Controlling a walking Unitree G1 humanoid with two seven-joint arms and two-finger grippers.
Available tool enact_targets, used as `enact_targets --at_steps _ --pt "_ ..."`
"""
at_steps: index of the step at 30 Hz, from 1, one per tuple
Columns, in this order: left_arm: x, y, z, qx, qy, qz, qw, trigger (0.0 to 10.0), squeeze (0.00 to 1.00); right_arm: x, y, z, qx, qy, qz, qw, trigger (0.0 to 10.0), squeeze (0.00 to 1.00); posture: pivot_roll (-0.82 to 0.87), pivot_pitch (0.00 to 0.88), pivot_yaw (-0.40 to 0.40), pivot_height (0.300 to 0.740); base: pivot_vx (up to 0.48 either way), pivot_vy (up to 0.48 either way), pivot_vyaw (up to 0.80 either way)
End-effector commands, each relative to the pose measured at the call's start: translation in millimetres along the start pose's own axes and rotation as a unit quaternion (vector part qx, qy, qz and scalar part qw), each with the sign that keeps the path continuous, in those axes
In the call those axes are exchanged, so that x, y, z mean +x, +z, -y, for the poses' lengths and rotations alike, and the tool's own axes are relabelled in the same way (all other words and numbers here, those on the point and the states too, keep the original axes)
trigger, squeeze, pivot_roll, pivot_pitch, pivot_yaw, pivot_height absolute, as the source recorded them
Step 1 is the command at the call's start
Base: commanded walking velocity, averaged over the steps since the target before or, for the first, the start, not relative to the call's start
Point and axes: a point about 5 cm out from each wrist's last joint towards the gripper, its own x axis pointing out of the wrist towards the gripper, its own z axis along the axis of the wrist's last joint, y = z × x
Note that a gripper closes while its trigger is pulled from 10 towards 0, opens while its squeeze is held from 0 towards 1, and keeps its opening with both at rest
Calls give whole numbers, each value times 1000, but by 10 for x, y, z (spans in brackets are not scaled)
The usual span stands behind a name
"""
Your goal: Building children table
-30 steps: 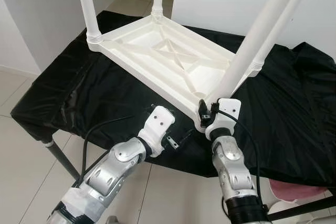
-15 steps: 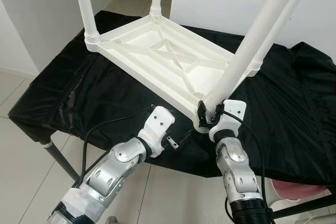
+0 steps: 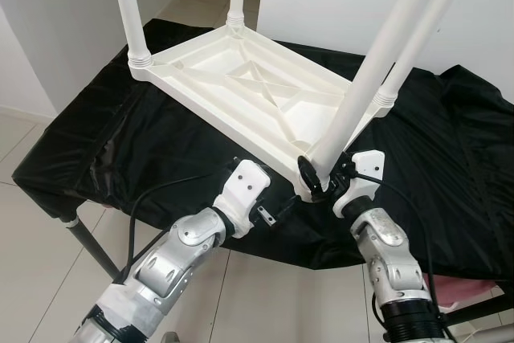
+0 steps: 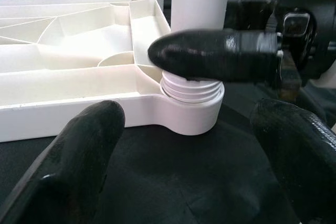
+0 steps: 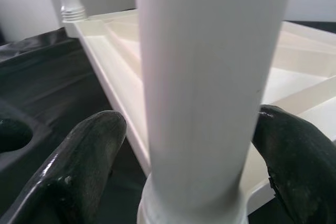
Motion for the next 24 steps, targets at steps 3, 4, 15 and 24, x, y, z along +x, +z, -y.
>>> enact_targets --at_steps 3,4,15,24 --pt "10 -27 97 8 -86 -6 996 10000 0 11 -35 27 -1 53 -17 998 10000 0 25 42 -88 740 0 0 0" --pt "10 -27 97 8 -86 -6 996 10000 0 11 -35 27 -1 53 -17 998 10000 0 25 42 -88 740 0 0 0" --pt "16 -10 83 10 -84 -4 996 10000 0 147 -96 172 -37 94 -44 994 2157 0 38 39 -86 740 0 0 0" --pt "24 2 67 13 -82 -2 997 10000 0 162 -127 184 -26 113 -47 992 0 0 37 40 -85 740 0 0 0"
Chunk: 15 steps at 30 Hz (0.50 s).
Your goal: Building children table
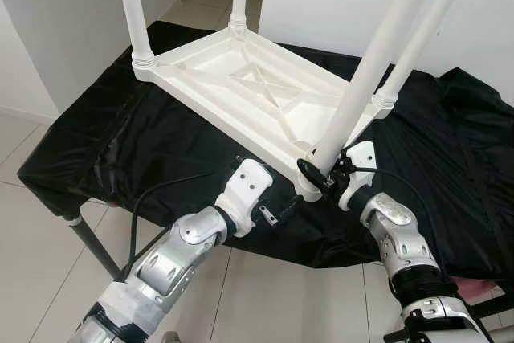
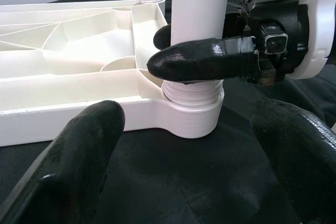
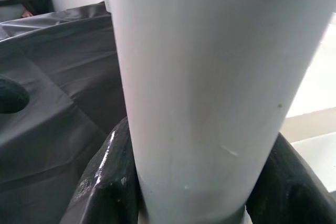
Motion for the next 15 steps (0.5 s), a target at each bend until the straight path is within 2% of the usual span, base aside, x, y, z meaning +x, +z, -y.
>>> enact_targets --at_steps 1,2,4,10,13,15 --pt "12 -16 81 8 -82 -4 997 10000 0 -4 -57 -33 4 17 -11 1000 0 0 37 40 -85 740 0 0 0" --pt "12 -14 79 8 -82 -3 997 10000 0 -4 -71 -33 4 19 -11 1000 0 0 35 41 -84 740 0 0 0" --pt "12 -11 78 7 -82 -3 997 10000 0 -16 -89 -49 7 22 -10 1000 10000 0 33 47 -83 740 0 0 0" --pt "11 -9 84 6 -83 -3 997 10000 0 -37 -51 -91 7 14 -3 1000 10000 0 31 52 -84 740 0 0 0" --pt "12 -15 91 6 -84 -3 996 10000 0 -40 -34 -82 -3 -15 -8 1000 10000 0 27 56 -83 740 0 0 0" --pt "10 -12 92 4 -85 -3 996 10000 0 -54 -25 -48 -4 -72 -19 997 10000 0 22 64 -81 740 0 0 0"
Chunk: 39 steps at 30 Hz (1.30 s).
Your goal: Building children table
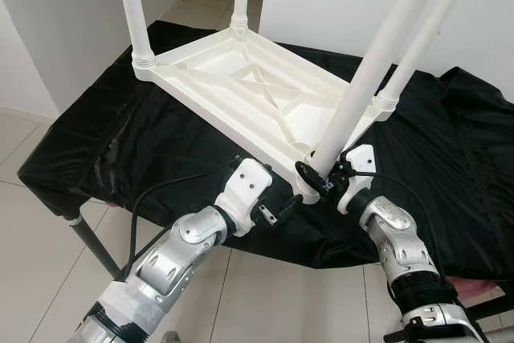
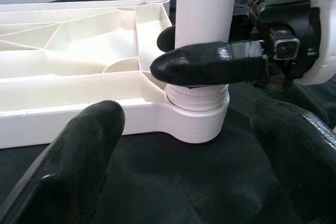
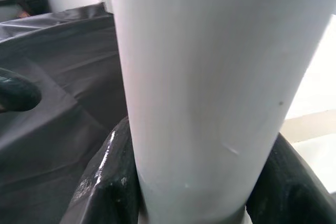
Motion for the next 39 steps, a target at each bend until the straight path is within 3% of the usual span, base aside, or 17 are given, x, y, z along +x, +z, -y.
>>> enact_targets --at_steps 1,8,10,12,14,15,16,22,27,28,30,31,39 --pt "9 -10 96 5 -85 -3 996 10000 0 -34 -39 31 -3 -36 -20 999 10000 0 22 64 -81 740 0 0 0" --pt "4 -16 104 3 -87 -4 996 10000 0 -107 -120 10 35 -155 -31 987 10000 0 19 77 -73 740 0 0 0" --pt "-3 -19 103 2 -88 -5 996 10000 0 -139 -181 -60 65 -236 -40 969 10000 0 19 83 -78 740 0 0 0" --pt "-4 -20 99 2 -88 -6 996 10000 0 -133 -176 -105 71 -258 -36 963 10000 0 20 86 -78 740 0 0 0" --pt "7 -21 101 2 -85 -6 996 10000 0 -114 -181 -215 79 -307 -32 948 10000 0 25 89 -80 740 0 0 0" --pt "7 -21 101 2 -85 -6 996 10000 0 -114 -181 -215 79 -307 -32 948 10000 0 25 89 -80 740 0 0 0" --pt "16 -15 119 1 -85 -4 996 10000 0 -88 -186 -332 84 -328 -37 940 10000 0 27 91 -82 740 0 0 0" --pt "7 -34 150 -1 -89 -7 996 10000 0 -67 -115 -380 77 -307 -22 948 10000 0 23 93 -79 740 0 0 0" --pt "-6 -38 136 1 -89 -9 996 10000 0 -96 -83 -351 76 -311 -16 947 10000 0 25 96 -76 740 0 0 0" --pt "-9 -32 122 1 -88 -9 996 10000 0 -96 -82 -369 80 -306 -18 948 10000 694 24 98 -76 740 0 0 0" --pt "-9 -32 122 1 -88 -9 996 10000 0 -96 -82 -369 80 -306 -18 948 10000 694 24 98 -76 740 0 0 0" --pt "-12 -28 114 2 -88 -8 996 10000 0 -92 -80 -391 88 -298 -16 950 10000 1000 24 99 -75 740 0 0 0" --pt "-14 -30 118 2 -88 -9 996 10000 0 -83 -12 -391 89 -263 7 961 10000 1000 23 95 -71 740 0 0 0"
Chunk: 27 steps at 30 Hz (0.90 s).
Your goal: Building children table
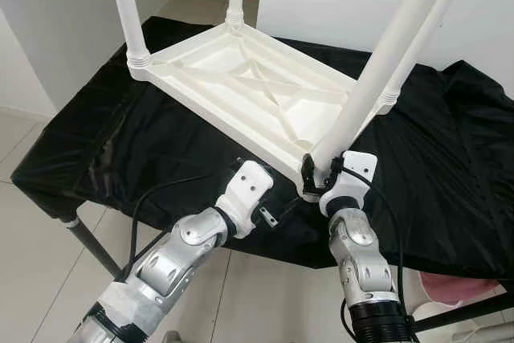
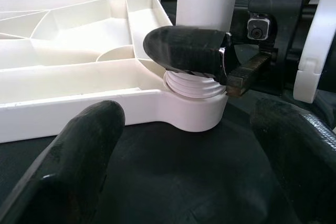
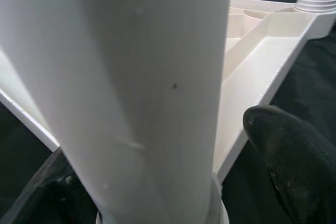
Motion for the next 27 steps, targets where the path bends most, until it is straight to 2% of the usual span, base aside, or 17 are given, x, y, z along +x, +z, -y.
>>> enact_targets --at_steps 1,6,7,8,9,10,14,16,17,19,20,23,25,26,27 --pt "-10 -14 99 3 -82 -5 997 10000 0 -63 -59 24 0 19 -7 1000 10000 1000 24 93 -73 740 0 0 0" --pt "-7 -13 96 4 -82 -5 997 10000 0 -50 -48 59 -4 30 -6 1000 10000 1000 25 92 -74 740 0 0 0" --pt "-4 -12 89 4 -80 -5 997 10000 0 -13 -42 126 -25 58 -7 998 10000 592 24 86 -79 740 0 0 0" --pt "-4 -12 89 4 -80 -5 997 10000 0 -13 -42 126 -25 58 -7 998 10000 592 24 86 -79 740 0 0 0" --pt "0 -12 79 4 -77 -4 997 10000 0 61 -9 234 -49 125 -8 991 10000 0 25 85 -81 740 0 0 0" --pt "0 -14 76 5 -76 -4 997 10000 0 86 10 264 -55 148 -7 987 10000 0 25 85 -81 740 0 0 0" --pt "0 -14 73 5 -76 -4 997 10000 0 106 31 261 -58 171 -9 984 10000 0 26 85 -82 740 0 0 0" --pt "1 -10 68 5 -75 -3 997 10000 0 159 73 250 -79 213 -10 974 10000 0 26 83 -82 740 0 0 0" --pt "1 -10 68 5 -75 -3 997 10000 0 159 73 250 -79 213 -10 974 10000 0 26 83 -82 740 0 0 0" --pt "3 -10 66 6 -75 -3 997 10000 0 217 94 239 -97 252 -14 963 10000 0 24 81 -81 740 0 0 0" --pt "3 -10 66 6 -75 -3 997 10000 0 217 94 239 -97 252 -14 963 10000 0 24 81 -81 740 0 0 0" --pt "8 -4 63 6 -75 -3 997 10000 0 266 83 218 -111 292 -23 950 10000 0 27 81 -82 740 0 0 0" --pt "10 -1 60 6 -75 -2 997 10000 0 279 79 217 -113 298 -24 948 10000 0 30 80 -83 740 0 0 0" --pt "10 0 57 6 -74 -2 997 10000 0 302 63 225 -122 300 -28 946 4980 0 32 80 -85 740 0 0 0" --pt "8 2 56 7 -73 -2 997 10000 0 322 52 238 -127 306 -31 943 4980 0 36 80 -88 740 0 0 0"
